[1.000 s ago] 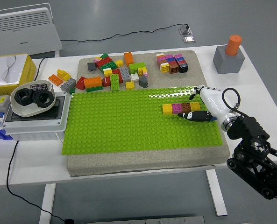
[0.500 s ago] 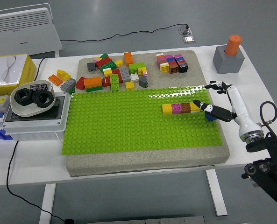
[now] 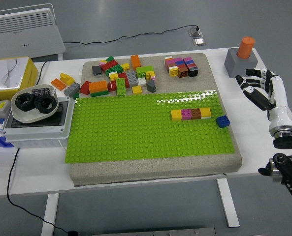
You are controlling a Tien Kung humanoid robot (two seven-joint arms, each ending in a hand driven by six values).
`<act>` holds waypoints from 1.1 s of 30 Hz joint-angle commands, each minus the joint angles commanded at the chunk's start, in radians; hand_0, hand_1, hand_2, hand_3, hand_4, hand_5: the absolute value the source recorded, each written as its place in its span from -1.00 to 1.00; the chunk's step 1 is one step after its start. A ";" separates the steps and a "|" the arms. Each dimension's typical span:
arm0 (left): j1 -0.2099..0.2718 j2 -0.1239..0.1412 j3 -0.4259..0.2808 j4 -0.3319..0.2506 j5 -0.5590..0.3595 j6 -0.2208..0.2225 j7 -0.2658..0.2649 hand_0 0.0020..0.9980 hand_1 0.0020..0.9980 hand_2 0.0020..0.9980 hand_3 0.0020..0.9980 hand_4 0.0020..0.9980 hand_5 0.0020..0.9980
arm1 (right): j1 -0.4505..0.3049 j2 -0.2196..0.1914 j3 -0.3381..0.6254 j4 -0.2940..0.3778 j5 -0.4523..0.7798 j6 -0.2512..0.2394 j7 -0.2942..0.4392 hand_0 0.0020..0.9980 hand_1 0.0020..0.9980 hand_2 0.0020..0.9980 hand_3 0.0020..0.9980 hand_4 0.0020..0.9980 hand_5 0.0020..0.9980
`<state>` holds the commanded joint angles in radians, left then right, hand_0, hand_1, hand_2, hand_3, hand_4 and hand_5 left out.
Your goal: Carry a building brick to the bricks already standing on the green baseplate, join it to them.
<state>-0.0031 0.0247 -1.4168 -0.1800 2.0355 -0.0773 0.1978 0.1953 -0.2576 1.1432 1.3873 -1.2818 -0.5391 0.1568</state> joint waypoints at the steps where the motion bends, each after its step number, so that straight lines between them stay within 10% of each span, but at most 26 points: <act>1: 0.000 0.000 -0.002 0.000 0.003 -0.001 0.000 0.43 0.14 0.07 0.11 -0.18 -0.55 | 0.003 0.003 0.001 -0.003 -0.003 -0.005 -0.010 0.22 0.16 0.30 0.28 0.57 -0.13; 33: 0.012 0.002 -0.004 0.000 0.086 -0.053 0.001 0.48 0.26 0.18 0.16 -0.04 -0.64 | -0.006 0.036 -0.072 -0.034 0.038 -0.012 -0.027 0.18 0.07 0.26 0.27 0.53 -0.12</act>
<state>0.0089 0.0268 -1.4207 -0.1800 2.1214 -0.1305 0.1992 0.1888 -0.2212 1.0710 1.3530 -1.2439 -0.5513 0.1293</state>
